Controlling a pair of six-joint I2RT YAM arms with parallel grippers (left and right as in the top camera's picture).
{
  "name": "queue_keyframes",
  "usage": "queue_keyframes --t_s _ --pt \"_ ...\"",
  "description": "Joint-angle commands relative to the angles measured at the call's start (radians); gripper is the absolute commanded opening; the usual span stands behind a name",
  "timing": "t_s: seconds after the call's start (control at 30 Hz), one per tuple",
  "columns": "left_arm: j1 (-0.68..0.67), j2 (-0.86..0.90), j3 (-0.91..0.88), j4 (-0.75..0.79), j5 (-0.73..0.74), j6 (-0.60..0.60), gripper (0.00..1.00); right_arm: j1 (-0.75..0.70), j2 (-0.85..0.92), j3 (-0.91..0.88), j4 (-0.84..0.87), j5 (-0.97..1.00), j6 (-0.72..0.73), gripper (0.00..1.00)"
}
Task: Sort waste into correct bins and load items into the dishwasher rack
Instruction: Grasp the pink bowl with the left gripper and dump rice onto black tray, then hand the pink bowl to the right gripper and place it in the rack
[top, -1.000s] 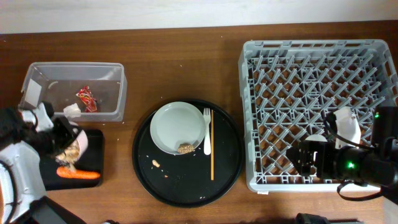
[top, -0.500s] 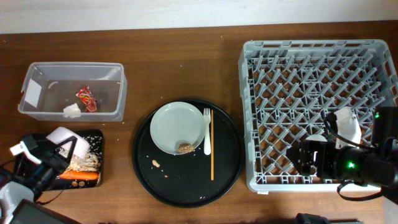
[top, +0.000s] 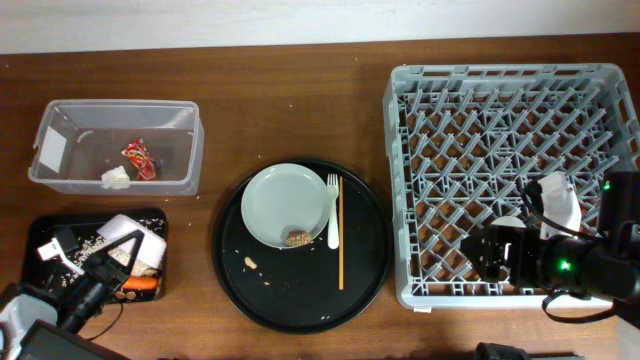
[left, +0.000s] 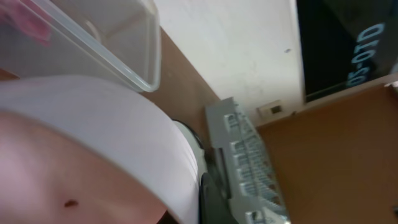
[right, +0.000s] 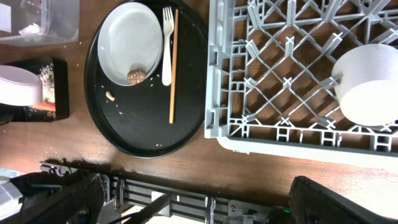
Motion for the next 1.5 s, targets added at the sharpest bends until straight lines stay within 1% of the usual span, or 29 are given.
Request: queue_keyframes --t_s 0.0,0.13,0.2,0.23,0.27,0.33,0.37,0.4,0.43,0.47,0.5,0.53,0.6,0.63,0.67,0.7,0.73,0.8,0.87,0.9,1.07,1.1,1.13,1.17,1.2,1.3,1.37,1.4,1.47 --pt "-0.02 -0.018 0.001 -0.038 0.086 0.01 0.0 0.005 -0.006 0.007 -0.006 -0.006 0.004 0.98" --pt "-0.043 -0.187 0.04 -0.062 0.006 -0.016 0.01 0.005 -0.006 0.007 -0.006 -0.022 0.004 0.98" --pt "-0.083 -0.277 0.1 -0.14 0.045 -0.02 0.0 0.005 -0.006 0.007 -0.006 -0.021 0.003 0.98" --pt "-0.132 -0.31 0.124 -0.149 0.084 -0.046 0.0 0.005 -0.006 0.007 -0.006 -0.021 0.003 0.98" --pt "-0.224 -0.34 0.155 -0.134 0.153 -0.053 0.01 0.005 -0.006 0.007 -0.003 -0.021 0.0 0.98" --pt "-0.434 -0.341 0.212 -0.034 0.172 -0.111 0.0 0.005 -0.006 0.009 0.015 -0.021 0.004 0.98" --pt "-0.599 -0.34 0.229 0.173 0.162 -0.214 0.01 0.005 -0.006 0.011 0.021 -0.021 0.003 0.98" --pt "-0.69 -0.338 0.229 0.364 0.07 -0.379 0.0 0.005 -0.006 0.015 0.022 -0.021 0.004 0.98" --pt "-0.827 -0.336 0.229 0.657 -0.097 -0.672 0.01 0.005 -0.006 0.024 0.027 -0.02 0.004 0.98" --pt "-0.951 -0.324 0.229 0.911 -0.182 -0.88 0.0 0.004 -0.005 0.05 0.044 0.026 0.045 0.98" --pt "-1.051 -0.305 0.229 1.085 -0.276 -1.039 0.01 0.005 -0.005 0.079 0.068 0.107 0.139 0.98" --pt "-1.217 -0.247 0.229 1.292 -0.414 -1.188 0.01 0.005 -0.005 0.112 0.085 0.129 0.201 0.98" --pt "-1.423 -0.056 0.229 1.599 -0.54 -1.418 0.01 0.004 -0.005 0.153 0.097 0.168 0.317 0.98" --pt "-1.468 0.016 0.229 1.714 -0.554 -1.48 0.0 0.005 -0.005 0.154 0.097 0.177 0.327 0.98" --pt "-1.529 0.134 0.235 1.884 -0.563 -1.579 0.0 0.005 -0.003 0.154 0.095 0.178 0.326 0.98" --pt "-1.582 0.265 0.262 2.013 -0.565 -1.656 0.01 0.005 -0.004 0.154 0.093 0.178 0.326 0.98" --pt "-1.64 0.4 0.318 2.062 -0.56 -1.695 0.0 0.005 -0.004 0.154 0.092 0.182 0.326 0.98" --pt "-1.725 0.534 0.427 2.062 -0.53 -1.696 0.0 0.005 -0.004 0.153 0.089 0.182 0.325 0.98" --pt "-1.78 0.573 0.467 2.019 -0.563 -1.694 0.0 0.005 -0.004 0.153 0.071 0.192 0.314 0.98" --pt "-1.788 0.589 0.467 1.981 -0.587 -1.692 0.0 0.005 -0.004 0.153 0.055 0.217 0.314 0.98" --pt "-1.794 0.633 0.467 1.971 -0.552 -1.659 0.0 0.005 -0.004 0.153 0.028 0.23 0.314 0.99" --pt "-1.792 0.634 0.467 1.946 -0.553 -1.66 0.23 0.005 -0.004 0.153 0.019 0.23 0.312 0.98" --pt "-1.783 0.634 0.47 1.946 -0.552 -1.661 0.65 0.005 -0.004 0.153 0.014 0.23 0.31 0.98" --pt "-1.776 0.633 0.472 1.947 -0.541 -1.661 0.77 0.005 -0.004 0.153 0.011 0.23 0.31 0.99" --pt "-1.752 0.633 0.474 1.955 -0.514 -1.661 0.99 0.005 -0.004 0.153 0.005 0.23 0.31 0.98" --pt "-1.67 0.632 0.475 1.953 -0.446 -1.691 1.0 0.005 -0.004 0.153 0.002 0.23 0.311 0.99" --pt "-1.625 0.621 0.479 1.896 -0.426 -1.695 1.0 0.005 -0.004 0.153 0.002 0.23 0.31 0.98" --pt "-1.603 0.605 0.48 1.851 -0.409 -1.689 0.99 0.005 -0.004 0.153 0.002 0.23 0.31 0.98" --pt "-1.547 0.553 0.48 1.625 -0.384 -1.603 0.99 0.005 -0.004 0.153 -0.002 0.23 0.31 0.98"
